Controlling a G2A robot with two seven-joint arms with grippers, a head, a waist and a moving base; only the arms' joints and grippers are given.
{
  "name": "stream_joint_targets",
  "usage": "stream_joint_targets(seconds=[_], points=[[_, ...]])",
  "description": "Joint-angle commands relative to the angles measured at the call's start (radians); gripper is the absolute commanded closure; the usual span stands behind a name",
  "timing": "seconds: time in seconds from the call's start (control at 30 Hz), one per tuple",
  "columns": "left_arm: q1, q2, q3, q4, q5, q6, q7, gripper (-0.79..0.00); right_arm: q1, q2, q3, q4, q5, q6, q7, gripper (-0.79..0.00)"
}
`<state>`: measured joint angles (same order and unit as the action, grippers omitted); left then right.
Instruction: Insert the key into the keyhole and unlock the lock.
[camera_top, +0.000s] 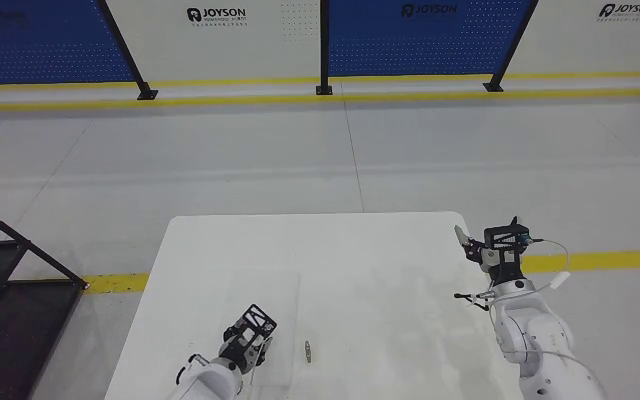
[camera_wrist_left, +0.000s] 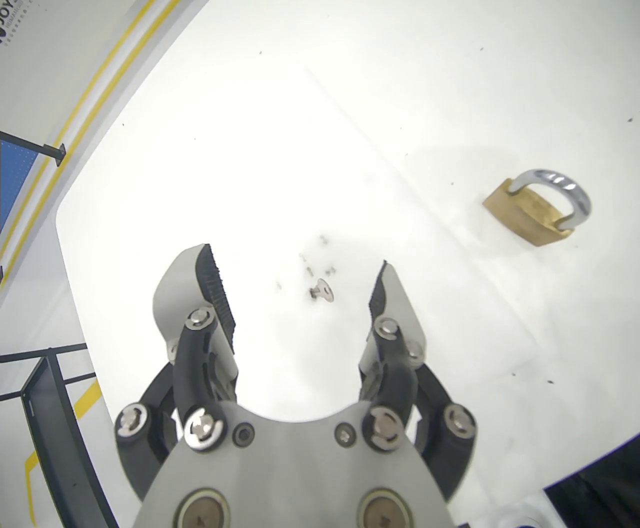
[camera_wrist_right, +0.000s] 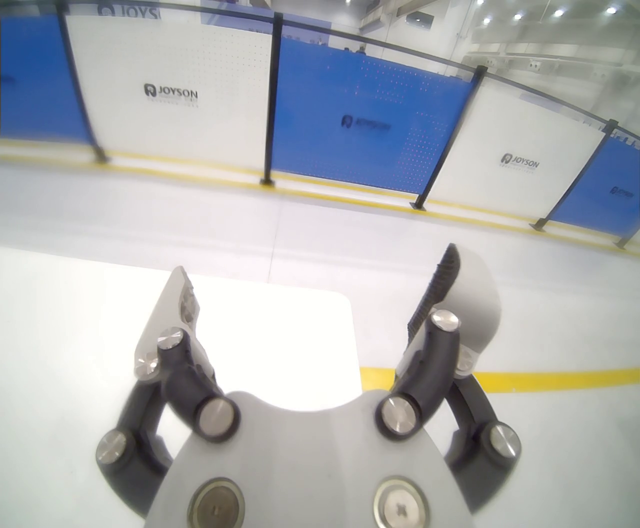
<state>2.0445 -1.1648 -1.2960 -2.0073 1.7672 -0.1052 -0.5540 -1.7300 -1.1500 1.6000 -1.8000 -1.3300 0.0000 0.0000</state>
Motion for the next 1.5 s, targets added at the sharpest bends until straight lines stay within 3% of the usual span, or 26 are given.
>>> stream_joint_targets(seconds=[0.0, 0.07, 0.23, 0.27, 0.63, 0.7, 1.03, 1.17, 1.47], points=[[-0.011, -0.002, 0.011, 0.019, -0.021, -0.005, -0.008, -0.585, 0.000, 0.000, 0.000, 0.000, 0.000, 0.000, 0.000, -0.785], [-0.022, -0.003, 0.008, 0.032, -0.029, -0.003, -0.012, -0.523, 0.000, 0.000, 0.000, 0.000, 0.000, 0.000, 0.000, -0.785], [-0.047, -0.005, 0.017, 0.074, -0.043, -0.001, -0.016, -0.462, 0.000, 0.000, 0.000, 0.000, 0.000, 0.000, 0.000, -0.785], [-0.052, -0.006, 0.017, 0.082, -0.038, 0.006, -0.014, -0.388, 0.000, 0.000, 0.000, 0.000, 0.000, 0.000, 0.000, -0.785], [-0.070, -0.007, 0.024, 0.115, -0.052, 0.006, -0.007, -0.268, 0.000, 0.000, 0.000, 0.000, 0.000, 0.000, 0.000, -0.785], [-0.068, -0.007, 0.025, 0.116, -0.042, 0.006, 0.001, -0.191, 0.000, 0.000, 0.000, 0.000, 0.000, 0.000, 0.000, -0.785], [-0.059, -0.006, 0.021, 0.114, -0.043, 0.005, 0.003, -0.252, 0.000, 0.000, 0.000, 0.000, 0.000, 0.000, 0.000, -0.785], [-0.057, -0.005, 0.017, 0.112, -0.053, 0.000, -0.001, -0.215, 0.000, 0.000, 0.000, 0.000, 0.000, 0.000, 0.000, -0.785], [-0.046, -0.003, 0.013, 0.105, -0.051, -0.013, -0.002, -0.265, 0.000, 0.000, 0.000, 0.000, 0.000, 0.000, 0.000, -0.785]])
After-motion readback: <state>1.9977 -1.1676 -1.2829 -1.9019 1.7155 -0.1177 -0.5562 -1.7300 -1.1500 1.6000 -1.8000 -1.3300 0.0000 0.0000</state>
